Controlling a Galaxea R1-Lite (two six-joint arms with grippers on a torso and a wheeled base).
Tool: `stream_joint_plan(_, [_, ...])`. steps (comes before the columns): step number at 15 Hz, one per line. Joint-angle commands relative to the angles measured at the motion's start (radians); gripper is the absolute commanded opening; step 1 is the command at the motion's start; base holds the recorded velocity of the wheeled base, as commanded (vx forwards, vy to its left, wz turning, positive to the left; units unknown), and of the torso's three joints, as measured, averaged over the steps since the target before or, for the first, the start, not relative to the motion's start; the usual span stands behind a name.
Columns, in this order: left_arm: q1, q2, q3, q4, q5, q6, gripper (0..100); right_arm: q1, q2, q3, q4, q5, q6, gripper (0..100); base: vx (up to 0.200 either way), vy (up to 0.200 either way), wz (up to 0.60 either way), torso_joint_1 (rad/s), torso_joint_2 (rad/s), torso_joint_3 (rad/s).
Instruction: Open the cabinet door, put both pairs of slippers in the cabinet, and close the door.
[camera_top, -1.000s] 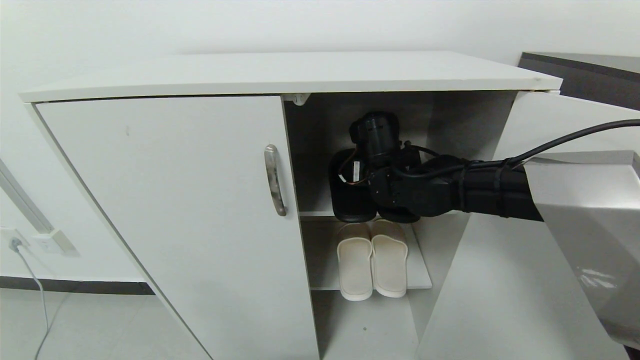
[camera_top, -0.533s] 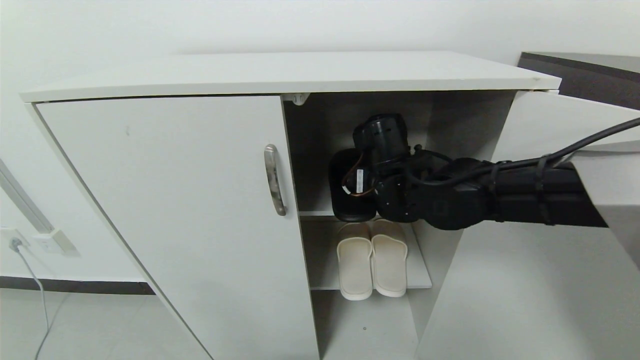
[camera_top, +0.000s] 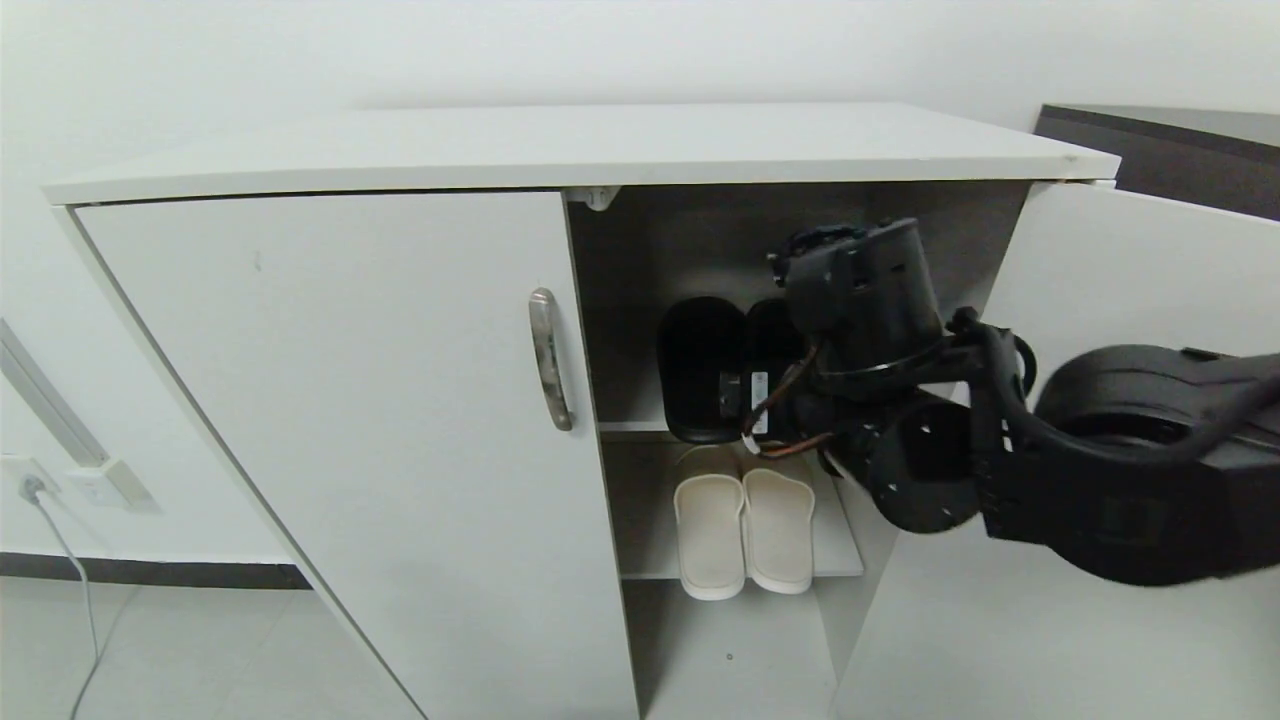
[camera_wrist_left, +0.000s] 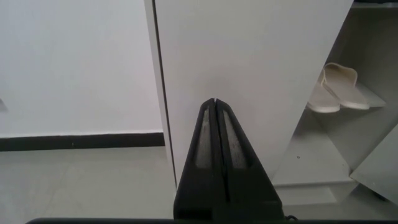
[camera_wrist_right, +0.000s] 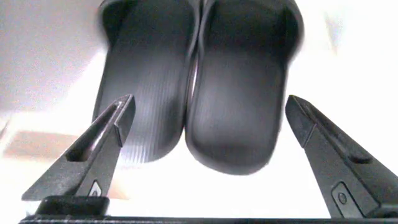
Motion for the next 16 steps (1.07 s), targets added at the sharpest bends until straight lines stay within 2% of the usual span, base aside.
stream_joint_plan(1, [0.001,0.002,0.000,0.000,0.000,0.000,0,0.091,-0.213,0.260,-0.096,0.064,-0.026,100,0.000,0.000,0.00,0.000,0.00,0.000])
stream_joint_plan(4, [0.000,0.000,0.000,0.000,0.000,0.000,0,0.095,-0.341,0.556,-0.380,0.310,-0.153,100,0.000,0.000,0.00,0.000,0.00,0.000])
stream_joint_plan(5, [0.001,0.000,0.000,0.000,0.000,0.000,0,0.092,-0.350,0.617,-0.462,0.365,-0.169,100,0.000,0.000,0.00,0.000,0.00,0.000])
stream_joint_plan(8, [0.001,0.000,0.000,0.000,0.000,0.001,0,0.092,-0.341,0.643,-0.496,0.400,-0.190,100,0.000,0.000,0.00,0.000,0.00,0.000])
stream_joint_plan(9, [0.001,0.000,0.000,0.000,0.000,0.000,0,0.092,-0.341,0.643,-0.495,0.400,-0.192,0,0.000,0.000,0.00,0.000,0.00,0.000])
stream_joint_plan(11, [0.001,0.000,0.000,0.000,0.000,0.001,0,0.092,-0.341,0.651,-0.496,0.400,-0.192,0,0.000,0.000,0.00,0.000,0.00,0.000])
stream_joint_plan(16, [0.000,0.000,0.000,0.000,0.000,0.001,0,0.095,-0.339,0.661,-0.496,0.402,-0.195,0,-0.200,0.000,0.00,0.006,0.00,0.001])
